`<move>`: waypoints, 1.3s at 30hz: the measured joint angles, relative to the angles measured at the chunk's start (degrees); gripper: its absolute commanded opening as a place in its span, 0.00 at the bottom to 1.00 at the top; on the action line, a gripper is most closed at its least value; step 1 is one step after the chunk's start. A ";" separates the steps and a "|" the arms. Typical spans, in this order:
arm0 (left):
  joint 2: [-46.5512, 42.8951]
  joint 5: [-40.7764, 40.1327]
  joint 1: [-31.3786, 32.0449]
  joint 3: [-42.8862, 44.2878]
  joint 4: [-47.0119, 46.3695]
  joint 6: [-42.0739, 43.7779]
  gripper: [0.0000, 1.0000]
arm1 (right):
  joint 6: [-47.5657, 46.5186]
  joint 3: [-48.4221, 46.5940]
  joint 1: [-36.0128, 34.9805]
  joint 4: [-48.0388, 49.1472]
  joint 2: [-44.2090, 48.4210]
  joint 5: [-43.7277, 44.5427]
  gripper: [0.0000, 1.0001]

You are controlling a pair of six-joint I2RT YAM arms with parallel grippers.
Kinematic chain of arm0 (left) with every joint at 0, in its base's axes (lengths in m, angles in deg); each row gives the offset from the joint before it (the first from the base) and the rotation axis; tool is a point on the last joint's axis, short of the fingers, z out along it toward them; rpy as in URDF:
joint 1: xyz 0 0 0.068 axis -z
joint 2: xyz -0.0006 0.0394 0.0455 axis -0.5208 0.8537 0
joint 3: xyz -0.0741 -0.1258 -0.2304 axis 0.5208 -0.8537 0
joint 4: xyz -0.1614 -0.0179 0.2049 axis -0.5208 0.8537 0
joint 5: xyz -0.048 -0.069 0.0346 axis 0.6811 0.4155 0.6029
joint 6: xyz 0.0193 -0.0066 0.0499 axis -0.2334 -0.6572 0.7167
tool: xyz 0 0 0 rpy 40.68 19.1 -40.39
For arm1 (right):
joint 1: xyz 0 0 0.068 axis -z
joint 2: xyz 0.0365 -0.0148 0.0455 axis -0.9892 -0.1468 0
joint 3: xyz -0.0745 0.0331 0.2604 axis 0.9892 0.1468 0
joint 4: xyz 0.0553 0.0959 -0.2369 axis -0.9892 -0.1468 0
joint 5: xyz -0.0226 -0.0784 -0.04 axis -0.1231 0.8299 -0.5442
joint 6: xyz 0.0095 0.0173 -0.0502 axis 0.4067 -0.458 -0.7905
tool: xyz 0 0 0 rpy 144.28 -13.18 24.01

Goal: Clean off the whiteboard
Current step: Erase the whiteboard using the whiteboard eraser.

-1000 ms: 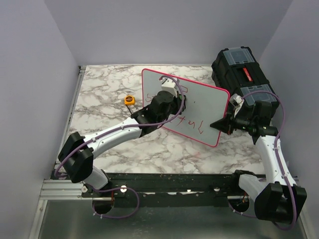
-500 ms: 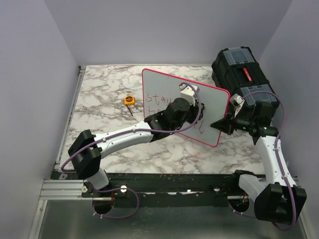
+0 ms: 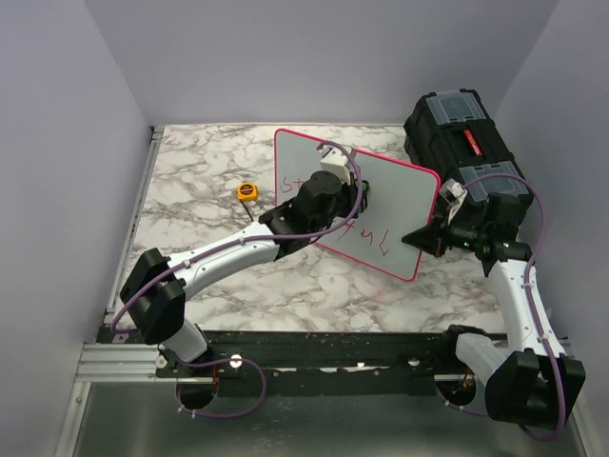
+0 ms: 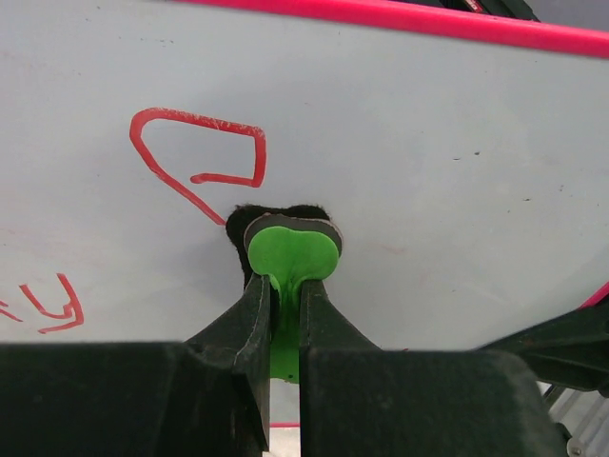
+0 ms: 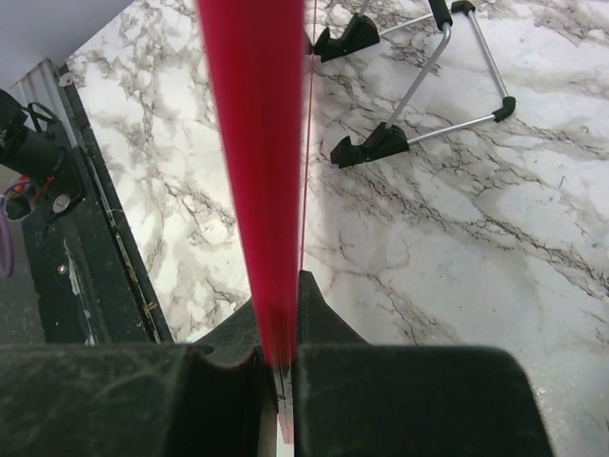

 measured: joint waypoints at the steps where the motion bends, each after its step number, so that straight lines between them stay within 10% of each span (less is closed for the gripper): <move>1: -0.09 0.68 -0.35 -0.02 -0.07 0.52 0.00 | 0.11 0.00 0.00 0.00 0.00 0.00 0.01; 19: -2.43 4.37 -0.66 -13.27 -3.89 0.63 0.00 | -1.66 0.00 -0.02 0.17 0.02 -0.04 0.01; 39: -2.91 7.85 -0.76 -1.20 -1.51 4.09 0.00 | -2.71 0.00 -0.22 0.57 0.13 -0.33 0.00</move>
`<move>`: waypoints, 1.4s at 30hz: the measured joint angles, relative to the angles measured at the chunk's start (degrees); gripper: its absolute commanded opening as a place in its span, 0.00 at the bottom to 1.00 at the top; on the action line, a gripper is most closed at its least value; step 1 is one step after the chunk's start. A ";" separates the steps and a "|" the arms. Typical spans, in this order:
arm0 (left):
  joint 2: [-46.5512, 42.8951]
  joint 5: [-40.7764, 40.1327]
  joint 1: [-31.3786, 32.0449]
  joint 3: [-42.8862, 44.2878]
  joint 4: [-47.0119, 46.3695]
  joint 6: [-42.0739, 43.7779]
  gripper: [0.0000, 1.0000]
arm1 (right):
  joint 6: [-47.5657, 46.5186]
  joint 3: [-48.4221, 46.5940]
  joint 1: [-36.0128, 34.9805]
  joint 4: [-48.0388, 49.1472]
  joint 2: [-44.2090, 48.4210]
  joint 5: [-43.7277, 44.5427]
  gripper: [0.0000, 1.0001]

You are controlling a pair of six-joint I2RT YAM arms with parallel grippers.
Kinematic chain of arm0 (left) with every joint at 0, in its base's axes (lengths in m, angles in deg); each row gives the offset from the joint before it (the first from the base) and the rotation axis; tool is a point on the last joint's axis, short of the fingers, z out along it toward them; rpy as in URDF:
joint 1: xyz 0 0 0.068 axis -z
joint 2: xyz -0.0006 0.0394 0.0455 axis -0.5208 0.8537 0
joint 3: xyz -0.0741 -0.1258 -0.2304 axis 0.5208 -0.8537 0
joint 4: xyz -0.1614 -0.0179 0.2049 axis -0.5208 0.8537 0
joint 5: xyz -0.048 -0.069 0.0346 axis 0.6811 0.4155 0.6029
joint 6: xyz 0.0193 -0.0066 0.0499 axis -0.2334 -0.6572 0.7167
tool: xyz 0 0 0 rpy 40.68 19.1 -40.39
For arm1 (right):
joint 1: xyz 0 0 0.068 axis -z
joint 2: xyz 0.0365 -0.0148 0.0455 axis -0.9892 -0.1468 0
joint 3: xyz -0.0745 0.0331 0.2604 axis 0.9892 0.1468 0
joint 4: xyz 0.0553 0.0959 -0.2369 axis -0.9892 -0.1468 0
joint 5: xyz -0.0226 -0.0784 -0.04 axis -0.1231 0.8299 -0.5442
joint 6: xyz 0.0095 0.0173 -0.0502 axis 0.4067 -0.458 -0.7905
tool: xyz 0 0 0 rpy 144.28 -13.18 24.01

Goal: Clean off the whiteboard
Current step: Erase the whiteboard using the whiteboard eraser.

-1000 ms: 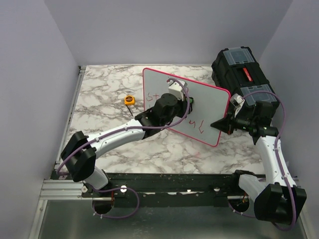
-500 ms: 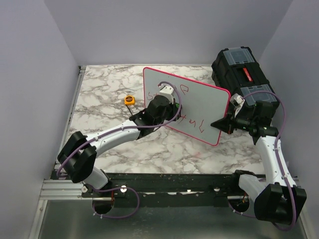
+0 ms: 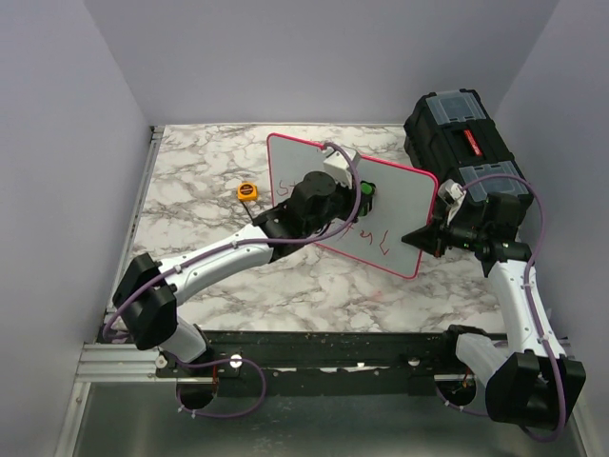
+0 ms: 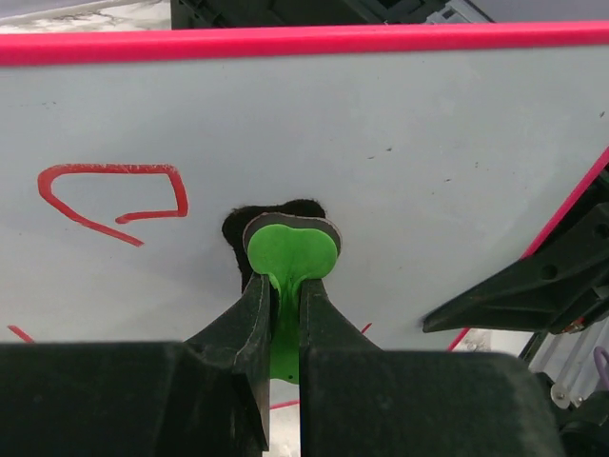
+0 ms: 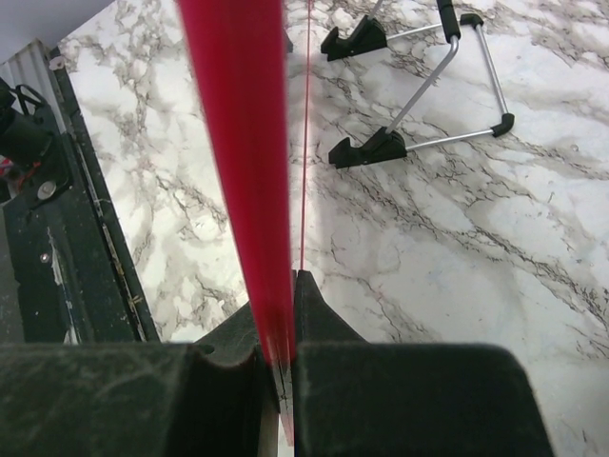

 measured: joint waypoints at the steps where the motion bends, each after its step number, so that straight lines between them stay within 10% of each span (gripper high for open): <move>1: 0.09 0.00 0.39 0.02 0.02 0.22 0.00 | -0.09 0.00 -0.09 -0.02 0.04 -0.07 0.00; 14: -4.17 -0.02 -11.91 -7.87 1.40 0.31 0.00 | 0.83 0.00 -0.11 -0.70 0.09 -0.11 0.01; 30: -2.16 0.35 -3.50 -3.34 1.36 0.50 0.00 | -0.17 0.00 -0.13 -0.74 0.13 -0.20 0.00; 42: -4.04 2.60 -13.07 -6.47 1.97 0.50 0.00 | 0.92 0.00 -0.11 -0.90 0.13 -0.17 0.00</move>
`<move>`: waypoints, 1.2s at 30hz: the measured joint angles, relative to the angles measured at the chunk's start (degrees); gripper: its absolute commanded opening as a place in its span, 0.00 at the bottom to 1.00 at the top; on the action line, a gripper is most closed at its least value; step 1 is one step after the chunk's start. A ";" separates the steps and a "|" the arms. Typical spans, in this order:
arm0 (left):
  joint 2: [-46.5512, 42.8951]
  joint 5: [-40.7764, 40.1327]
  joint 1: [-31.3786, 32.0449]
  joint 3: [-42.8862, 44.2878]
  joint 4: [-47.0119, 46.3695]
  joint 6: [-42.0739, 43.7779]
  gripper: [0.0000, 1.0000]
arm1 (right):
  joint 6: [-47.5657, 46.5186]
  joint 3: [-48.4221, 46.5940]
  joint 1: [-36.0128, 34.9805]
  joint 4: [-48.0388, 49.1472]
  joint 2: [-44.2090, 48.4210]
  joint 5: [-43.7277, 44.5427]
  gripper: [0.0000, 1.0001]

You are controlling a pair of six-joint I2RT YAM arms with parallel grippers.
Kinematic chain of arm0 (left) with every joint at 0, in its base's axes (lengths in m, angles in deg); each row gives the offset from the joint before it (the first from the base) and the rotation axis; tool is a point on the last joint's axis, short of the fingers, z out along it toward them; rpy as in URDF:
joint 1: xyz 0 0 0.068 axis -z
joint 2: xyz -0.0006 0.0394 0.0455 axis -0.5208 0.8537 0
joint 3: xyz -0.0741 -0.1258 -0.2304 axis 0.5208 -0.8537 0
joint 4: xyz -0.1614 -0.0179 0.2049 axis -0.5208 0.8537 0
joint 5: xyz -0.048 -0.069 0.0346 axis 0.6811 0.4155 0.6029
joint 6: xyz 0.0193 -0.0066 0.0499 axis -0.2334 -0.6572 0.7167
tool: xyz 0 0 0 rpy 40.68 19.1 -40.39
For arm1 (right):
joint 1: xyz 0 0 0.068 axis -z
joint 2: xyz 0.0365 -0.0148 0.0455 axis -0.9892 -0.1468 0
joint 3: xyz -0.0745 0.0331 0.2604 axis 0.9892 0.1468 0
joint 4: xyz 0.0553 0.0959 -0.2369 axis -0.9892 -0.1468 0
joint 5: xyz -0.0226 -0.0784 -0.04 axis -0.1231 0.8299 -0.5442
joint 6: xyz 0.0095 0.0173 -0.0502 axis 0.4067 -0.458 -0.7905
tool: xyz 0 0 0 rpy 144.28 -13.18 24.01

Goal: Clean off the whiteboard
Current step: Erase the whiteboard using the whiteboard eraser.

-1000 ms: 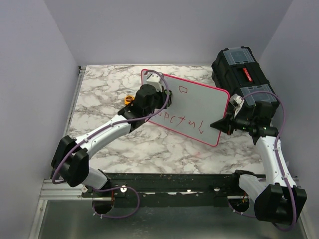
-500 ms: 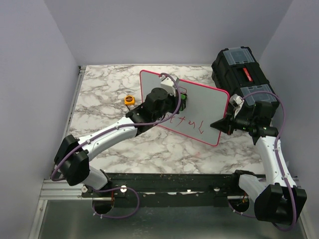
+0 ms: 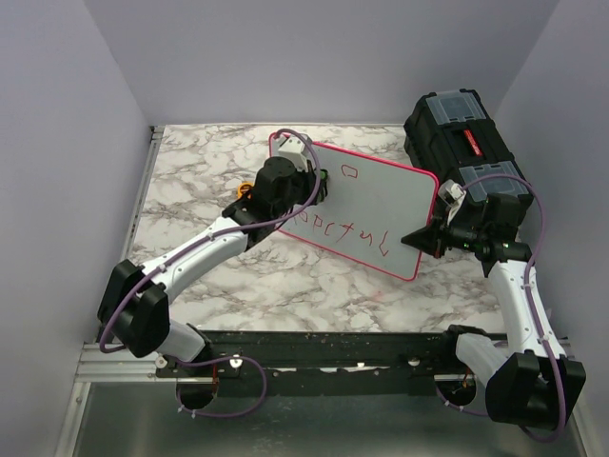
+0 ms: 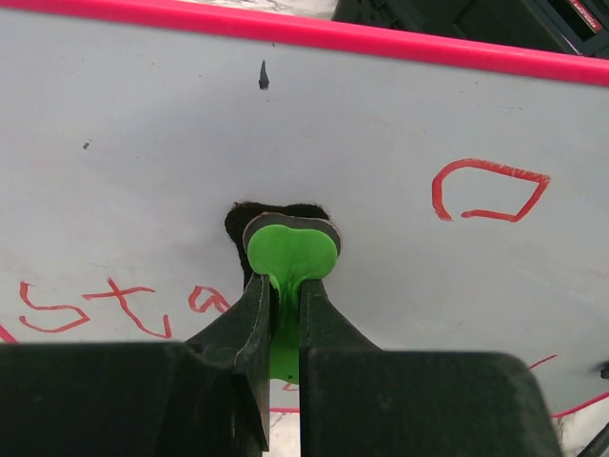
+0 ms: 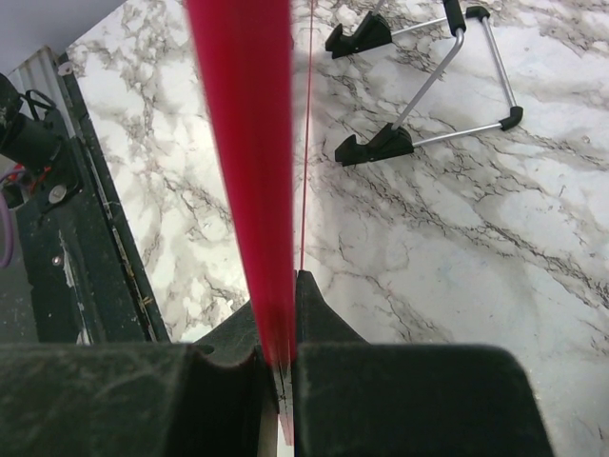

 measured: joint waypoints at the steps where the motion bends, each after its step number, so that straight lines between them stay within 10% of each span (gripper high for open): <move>1: -0.07 0.00 -0.02 0.00 0.02 -0.04 0.00 | 0.00 0.00 0.00 0.00 0.00 0.00 0.00; 36: 3.56 -2.47 8.50 7.89 3.19 1.20 0.00 | -0.09 0.00 0.00 0.00 0.00 0.07 0.00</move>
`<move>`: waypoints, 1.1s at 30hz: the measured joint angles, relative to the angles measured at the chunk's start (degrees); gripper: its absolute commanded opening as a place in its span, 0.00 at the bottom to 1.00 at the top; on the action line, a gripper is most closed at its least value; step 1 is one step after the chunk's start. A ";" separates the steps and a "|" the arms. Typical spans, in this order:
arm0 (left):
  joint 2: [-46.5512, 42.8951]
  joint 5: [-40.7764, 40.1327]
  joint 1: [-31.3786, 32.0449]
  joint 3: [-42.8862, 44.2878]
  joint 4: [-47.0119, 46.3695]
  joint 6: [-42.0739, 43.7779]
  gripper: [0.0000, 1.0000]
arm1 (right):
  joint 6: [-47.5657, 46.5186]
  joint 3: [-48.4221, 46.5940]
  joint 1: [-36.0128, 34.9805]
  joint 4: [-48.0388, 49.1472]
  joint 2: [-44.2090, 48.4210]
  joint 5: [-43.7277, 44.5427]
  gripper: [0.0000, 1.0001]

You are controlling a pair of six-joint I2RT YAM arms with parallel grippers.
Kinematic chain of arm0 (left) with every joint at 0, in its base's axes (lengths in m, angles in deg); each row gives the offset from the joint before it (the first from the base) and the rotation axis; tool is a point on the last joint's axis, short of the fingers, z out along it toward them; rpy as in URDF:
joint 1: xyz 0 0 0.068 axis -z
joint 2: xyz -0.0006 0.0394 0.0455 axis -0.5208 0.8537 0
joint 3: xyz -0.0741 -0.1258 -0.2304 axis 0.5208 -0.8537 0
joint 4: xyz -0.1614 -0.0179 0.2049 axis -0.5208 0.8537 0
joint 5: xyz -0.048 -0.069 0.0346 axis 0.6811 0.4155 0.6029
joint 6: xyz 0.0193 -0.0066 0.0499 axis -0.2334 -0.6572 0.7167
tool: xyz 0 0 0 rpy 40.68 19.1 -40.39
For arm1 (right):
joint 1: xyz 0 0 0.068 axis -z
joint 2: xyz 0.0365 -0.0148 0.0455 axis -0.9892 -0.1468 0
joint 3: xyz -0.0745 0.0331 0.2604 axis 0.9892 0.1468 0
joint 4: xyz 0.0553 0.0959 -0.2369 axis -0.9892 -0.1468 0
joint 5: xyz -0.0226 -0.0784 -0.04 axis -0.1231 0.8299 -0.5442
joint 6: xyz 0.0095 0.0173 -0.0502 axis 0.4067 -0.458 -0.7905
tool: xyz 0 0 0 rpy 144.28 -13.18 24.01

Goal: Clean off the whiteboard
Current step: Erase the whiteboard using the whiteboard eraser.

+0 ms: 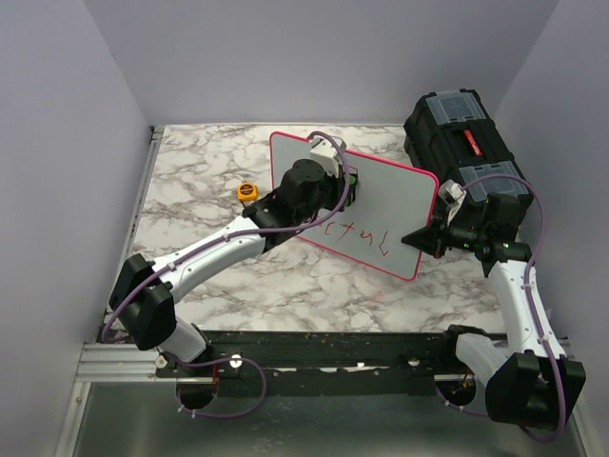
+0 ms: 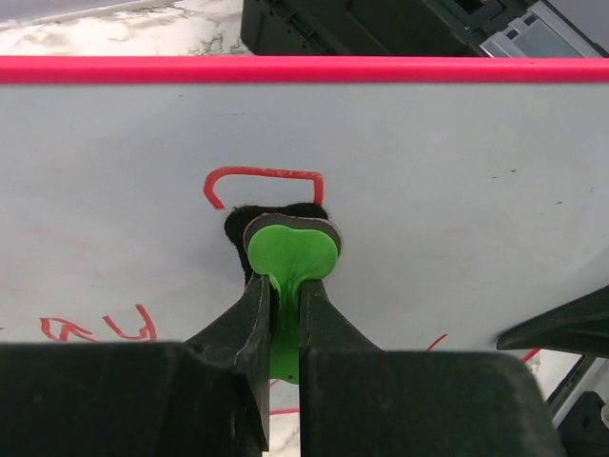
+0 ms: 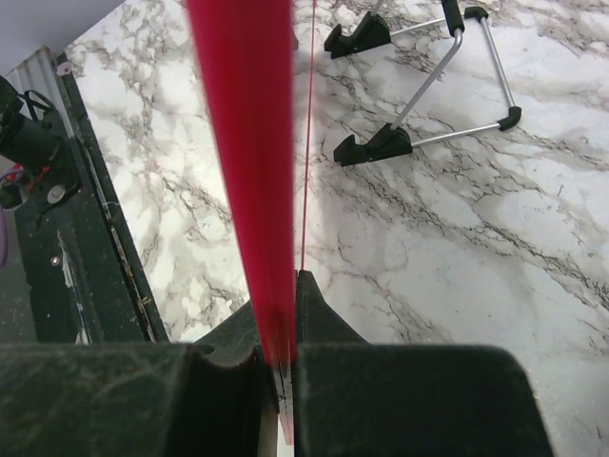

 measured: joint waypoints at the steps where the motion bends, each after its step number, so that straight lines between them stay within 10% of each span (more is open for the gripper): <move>1: 0.02 0.00 0.02 0.02 0.00 0.11 0.00 | 0.00 0.00 0.00 0.00 0.00 0.00 0.00; 33: -0.61 0.09 -6.43 -0.07 0.24 0.55 0.00 | 0.61 0.00 0.02 -0.09 0.07 -0.02 0.00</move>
